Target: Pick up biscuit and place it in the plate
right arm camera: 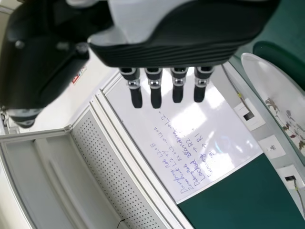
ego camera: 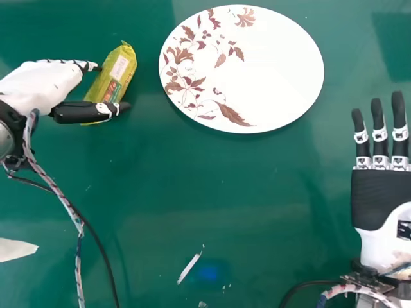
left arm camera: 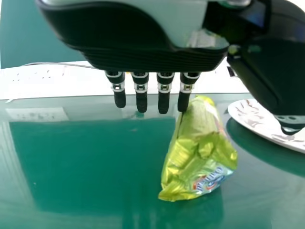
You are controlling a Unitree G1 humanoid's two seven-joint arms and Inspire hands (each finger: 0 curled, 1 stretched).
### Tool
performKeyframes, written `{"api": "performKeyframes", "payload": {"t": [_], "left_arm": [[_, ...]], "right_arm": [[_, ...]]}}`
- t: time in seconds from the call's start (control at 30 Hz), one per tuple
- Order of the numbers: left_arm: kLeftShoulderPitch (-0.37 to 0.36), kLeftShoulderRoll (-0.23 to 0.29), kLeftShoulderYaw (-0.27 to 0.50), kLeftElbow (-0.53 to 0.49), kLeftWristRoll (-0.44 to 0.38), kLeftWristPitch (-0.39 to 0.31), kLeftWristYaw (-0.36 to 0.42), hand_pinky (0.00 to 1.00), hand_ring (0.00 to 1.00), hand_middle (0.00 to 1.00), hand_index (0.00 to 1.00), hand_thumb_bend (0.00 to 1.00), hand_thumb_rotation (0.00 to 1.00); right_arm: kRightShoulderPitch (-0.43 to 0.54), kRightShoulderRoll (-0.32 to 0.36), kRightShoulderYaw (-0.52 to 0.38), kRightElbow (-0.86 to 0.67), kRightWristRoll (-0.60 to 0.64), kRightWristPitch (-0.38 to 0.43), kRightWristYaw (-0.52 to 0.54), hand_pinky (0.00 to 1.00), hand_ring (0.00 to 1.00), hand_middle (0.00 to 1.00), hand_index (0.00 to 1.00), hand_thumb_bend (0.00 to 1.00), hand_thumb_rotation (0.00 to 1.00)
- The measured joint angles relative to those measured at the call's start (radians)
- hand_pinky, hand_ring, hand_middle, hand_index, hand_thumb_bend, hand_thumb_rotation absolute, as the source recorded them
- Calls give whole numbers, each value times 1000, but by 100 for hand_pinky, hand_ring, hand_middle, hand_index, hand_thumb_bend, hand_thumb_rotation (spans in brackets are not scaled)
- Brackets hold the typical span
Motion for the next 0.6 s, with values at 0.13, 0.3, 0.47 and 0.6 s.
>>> {"api": "performKeyframes", "payload": {"t": [0.13, 0.3, 0.47, 0.6], "left_arm": [[3, -25, -2, -5, 5, 24, 0, 100, 100, 100, 100, 100, 89], [4, -37, -5, -5, 7, 41, 0, 100, 100, 100, 100, 100, 89], [5, -54, -6, -5, 13, 55, 2, 100, 100, 100, 100, 100, 89], [6, -67, -10, -5, 28, 70, 3, 100, 100, 100, 100, 100, 90]], "right_arm": [[-1, -12, -2, 0, 21, 20, 10, 100, 100, 100, 100, 100, 54], [-1, -15, -3, -4, 30, 32, 12, 100, 100, 100, 100, 100, 53], [-2, -16, -7, -4, 33, 33, 14, 100, 100, 100, 99, 100, 52], [-2, -18, -11, -4, 34, 32, 21, 100, 100, 100, 99, 100, 54]]}}
